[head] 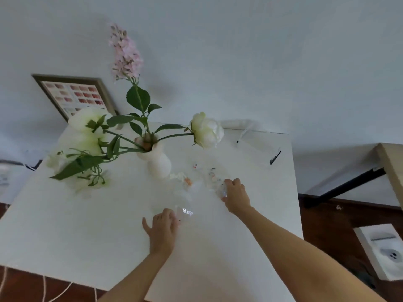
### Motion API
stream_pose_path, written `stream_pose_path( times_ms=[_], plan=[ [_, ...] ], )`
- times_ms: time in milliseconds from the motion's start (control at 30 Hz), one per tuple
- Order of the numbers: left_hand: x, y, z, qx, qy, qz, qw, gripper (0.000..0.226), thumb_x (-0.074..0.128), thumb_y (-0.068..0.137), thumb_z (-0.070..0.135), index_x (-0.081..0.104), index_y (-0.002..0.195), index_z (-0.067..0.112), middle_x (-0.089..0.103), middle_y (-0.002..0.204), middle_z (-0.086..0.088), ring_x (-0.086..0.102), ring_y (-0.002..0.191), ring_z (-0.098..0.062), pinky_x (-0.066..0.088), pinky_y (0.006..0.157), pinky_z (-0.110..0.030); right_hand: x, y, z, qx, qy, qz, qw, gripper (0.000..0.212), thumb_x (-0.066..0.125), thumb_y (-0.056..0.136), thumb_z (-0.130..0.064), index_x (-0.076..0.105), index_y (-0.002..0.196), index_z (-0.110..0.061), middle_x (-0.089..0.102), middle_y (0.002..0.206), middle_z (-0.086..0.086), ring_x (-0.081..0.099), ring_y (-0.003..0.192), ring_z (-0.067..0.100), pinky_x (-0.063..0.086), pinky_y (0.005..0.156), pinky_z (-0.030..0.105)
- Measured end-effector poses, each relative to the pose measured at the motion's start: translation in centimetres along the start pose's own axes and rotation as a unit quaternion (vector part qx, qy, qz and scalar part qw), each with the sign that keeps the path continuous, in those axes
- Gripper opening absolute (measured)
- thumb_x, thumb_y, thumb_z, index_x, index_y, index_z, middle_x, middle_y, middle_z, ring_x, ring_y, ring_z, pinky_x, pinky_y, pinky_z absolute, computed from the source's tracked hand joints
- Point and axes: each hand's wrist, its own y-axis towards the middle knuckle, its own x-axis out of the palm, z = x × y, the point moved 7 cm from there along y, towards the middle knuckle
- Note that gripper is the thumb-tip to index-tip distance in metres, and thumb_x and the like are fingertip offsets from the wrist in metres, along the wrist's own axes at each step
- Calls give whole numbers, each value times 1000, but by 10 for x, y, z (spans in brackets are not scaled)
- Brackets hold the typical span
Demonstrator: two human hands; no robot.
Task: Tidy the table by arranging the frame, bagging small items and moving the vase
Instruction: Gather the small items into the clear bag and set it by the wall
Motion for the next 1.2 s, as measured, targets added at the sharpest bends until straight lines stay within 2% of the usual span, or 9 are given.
stream_pose_path(
  times_ms=[133,267,367,600,733,833,1000,1100,1200],
  plan=[
    [-5,-4,17,20,-7,34,999,9,52,90,10,52,88,19,53,74,9,59,86,-20,20,108,-51,-2,7,5,-11,30,-21,999,39,62,85,-9,45,120,-10,50,115,15,51,105,33,45,74,37],
    [-11,8,47,73,-80,54,993,13,59,87,13,50,84,20,59,70,6,59,67,-18,47,76,-42,-8,9,15,-28,64,-21,997,26,62,84,-9,55,109,-9,55,105,15,56,97,33,42,69,31],
    [-10,25,67,67,-138,44,987,11,61,87,18,51,87,20,63,71,0,60,63,-20,51,63,-36,-7,7,22,-27,131,-26,991,6,55,88,-5,59,85,-5,61,88,12,60,85,33,40,64,29],
    [11,82,166,179,-167,50,968,11,49,93,7,59,91,5,63,85,-12,60,75,-25,49,69,-35,-60,17,58,-12,207,28,978,22,52,92,-10,63,75,-2,70,79,8,60,72,24,44,62,31],
    [28,114,223,206,-197,48,957,18,46,94,8,64,95,5,61,89,-14,63,74,-27,49,69,-32,-116,26,85,29,258,131,957,18,61,90,-21,66,78,-9,68,69,0,61,63,10,43,54,9],
    [38,136,260,201,-232,51,950,14,52,91,8,66,93,7,67,88,-13,63,74,-23,48,67,-26,-153,33,105,57,265,204,941,17,63,88,-28,65,79,-14,63,64,-8,56,56,-1,38,49,9],
    [54,164,301,158,-260,42,952,6,60,85,10,65,83,14,70,82,-3,61,79,-21,50,73,-33,-185,50,124,77,274,265,921,21,63,87,-32,70,77,-14,65,63,-7,55,57,6,39,53,8],
    [69,175,310,131,-217,19,967,4,62,84,17,65,84,17,72,86,0,62,90,-25,47,87,-41,-184,65,126,74,229,245,939,20,57,91,-22,73,86,-11,73,78,4,60,80,23,46,66,27],
    [81,180,310,111,-159,11,981,4,62,84,21,66,85,20,72,87,3,58,96,-24,34,83,-36,-177,75,123,72,182,236,952,17,56,90,-15,73,88,-12,74,76,10,58,86,28,44,73,33]
  ],
)
